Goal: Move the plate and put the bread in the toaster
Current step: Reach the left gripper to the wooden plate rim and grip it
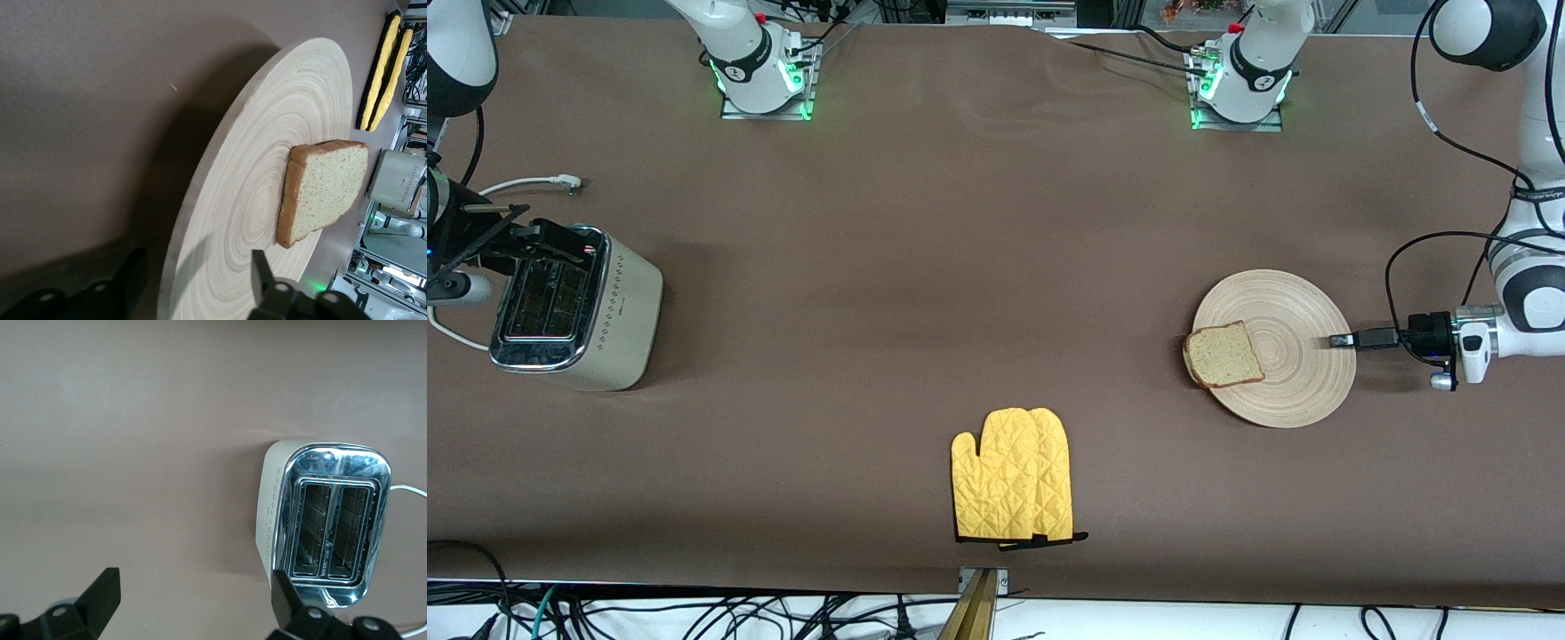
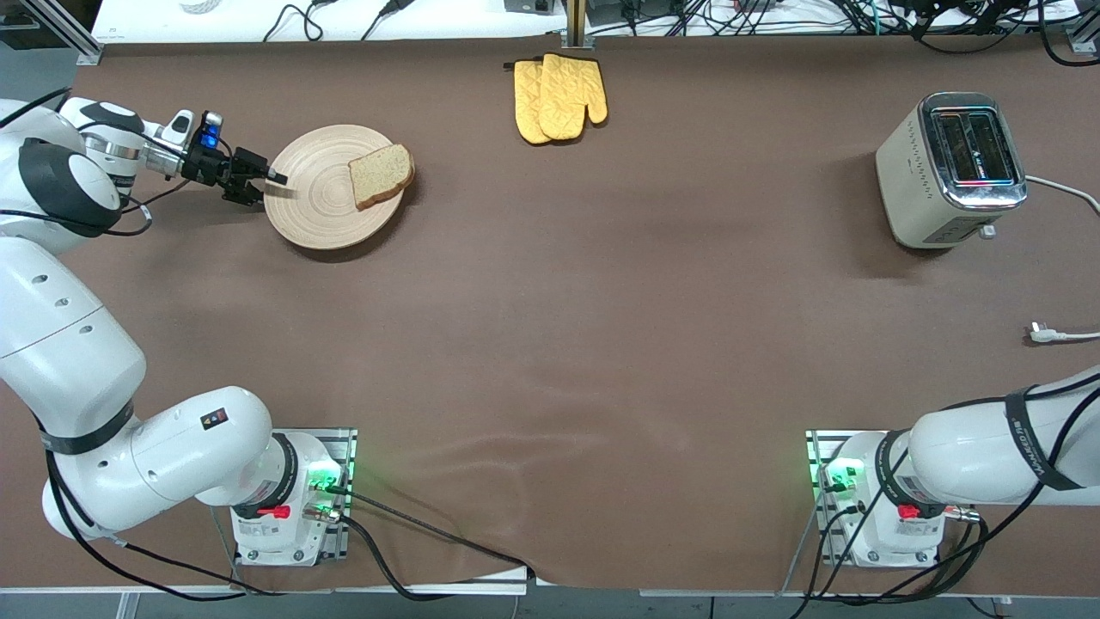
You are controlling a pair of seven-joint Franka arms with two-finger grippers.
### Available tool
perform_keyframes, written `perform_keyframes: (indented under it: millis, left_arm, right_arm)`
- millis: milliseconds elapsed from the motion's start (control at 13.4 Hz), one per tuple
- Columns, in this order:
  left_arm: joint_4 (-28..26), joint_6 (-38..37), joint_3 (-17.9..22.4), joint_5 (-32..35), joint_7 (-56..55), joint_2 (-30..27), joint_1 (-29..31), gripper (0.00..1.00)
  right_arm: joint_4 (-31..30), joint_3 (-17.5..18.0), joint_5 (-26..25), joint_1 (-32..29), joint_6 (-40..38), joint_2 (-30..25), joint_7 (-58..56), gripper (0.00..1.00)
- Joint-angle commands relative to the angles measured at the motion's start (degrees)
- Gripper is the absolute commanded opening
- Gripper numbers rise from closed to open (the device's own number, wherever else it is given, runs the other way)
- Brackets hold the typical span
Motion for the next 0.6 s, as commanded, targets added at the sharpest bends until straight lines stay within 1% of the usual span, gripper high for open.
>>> perform_keyframes:
  millis: [0, 74, 149, 372, 521]
  left_arm:
    - [1.86, -2.24, -0.02, -0.79, 3.23, 0.93, 0.22, 0.00]
    - [1.94, -2.33, -0.03, -0.79, 8.21, 1.02, -0.12, 0.00]
    - [1.94, -2.33, -0.03, -0.96, 10.53, 1.19, -0.21, 0.00]
    - [1.94, -3.29, -0.37, -1.32, 10.64, 0.85, -0.22, 0.00]
    - [2.38, -8.02, -2.21, -2.10, 10.72, 0.67, -0.30, 0.00]
  right_arm:
    - [1.16, 0.30, -0.21, -0.21, -0.40, 0.44, 0.60, 1.00]
    - [1.16, 0.30, -0.21, -0.30, -0.49, 0.53, 0.86, 1.00]
    - [1.16, 0.30, -0.13, -0.30, -0.75, 0.53, 0.95, 1.00]
    - [1.08, 0.39, -0.13, 0.14, -0.93, 0.53, 0.95, 1.00]
    - [0.99, 0.39, 0.05, 0.05, -0.40, 0.53, 0.87, 1.00]
